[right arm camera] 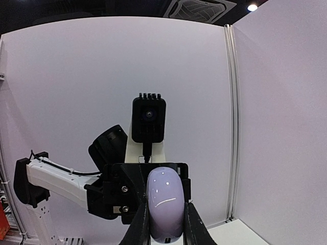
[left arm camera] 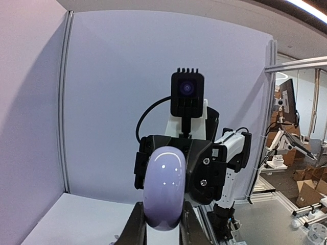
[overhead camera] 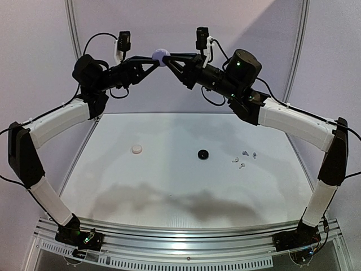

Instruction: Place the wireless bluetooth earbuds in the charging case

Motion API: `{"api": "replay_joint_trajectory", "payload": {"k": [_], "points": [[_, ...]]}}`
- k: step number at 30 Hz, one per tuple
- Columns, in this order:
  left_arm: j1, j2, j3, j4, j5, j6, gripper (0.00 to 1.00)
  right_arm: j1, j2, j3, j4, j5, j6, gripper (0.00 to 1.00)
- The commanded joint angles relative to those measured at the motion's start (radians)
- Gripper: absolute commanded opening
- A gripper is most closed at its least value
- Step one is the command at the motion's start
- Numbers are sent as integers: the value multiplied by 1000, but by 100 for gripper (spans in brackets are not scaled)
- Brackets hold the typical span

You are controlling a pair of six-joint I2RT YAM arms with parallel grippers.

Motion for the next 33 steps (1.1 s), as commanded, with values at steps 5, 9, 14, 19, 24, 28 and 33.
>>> {"api": "replay_joint_trajectory", "payload": {"k": [5,9,14,19,24,28,33], "points": [[-12,3,11,16,44,22,0,5,35,13,-70,10,-22,12],[-1,-24,-19,-121,31,137,0,5,5,-17,-137,25,-63,96],[16,-65,-24,-609,4,651,0,-7,-99,-68,-332,25,-195,99],[8,-67,42,-1041,-143,1181,0,-20,-162,-6,-674,-64,-359,99],[-22,-89,53,-1200,-225,1387,0,-18,-117,90,-959,30,-484,89],[-36,-94,54,-1234,-239,1408,0,-17,-74,149,-1056,33,-575,81],[-60,-103,47,-1244,-238,1423,0,-16,1,216,-1080,1,-620,78]]}}
